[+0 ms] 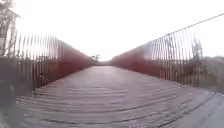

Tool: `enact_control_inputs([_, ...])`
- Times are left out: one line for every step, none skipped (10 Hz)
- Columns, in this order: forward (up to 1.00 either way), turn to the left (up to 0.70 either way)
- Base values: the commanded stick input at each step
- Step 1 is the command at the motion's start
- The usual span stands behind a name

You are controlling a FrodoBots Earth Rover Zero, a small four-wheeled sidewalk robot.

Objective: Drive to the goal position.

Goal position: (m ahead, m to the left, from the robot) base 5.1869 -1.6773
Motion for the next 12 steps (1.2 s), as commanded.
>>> enact_control_inputs([0.70, 0.00])
enact_control_inputs([0.70, 0.00])
enact_control_inputs([0.70, 0.00])
enact_control_inputs([0.70, 0.00])
enact_control_inputs([0.70, 0.00])
enact_control_inputs([0.70, 0.00])
enact_control_inputs([0.70, 0.00])
enact_control_inputs([0.70, 0.00])
enact_control_inputs([0.70, -0.08])
enact_control_inputs([0.70, -0.21])
enact_control_inputs([0.70, -0.33])
enact_control_inputs([0.70, -0.35])
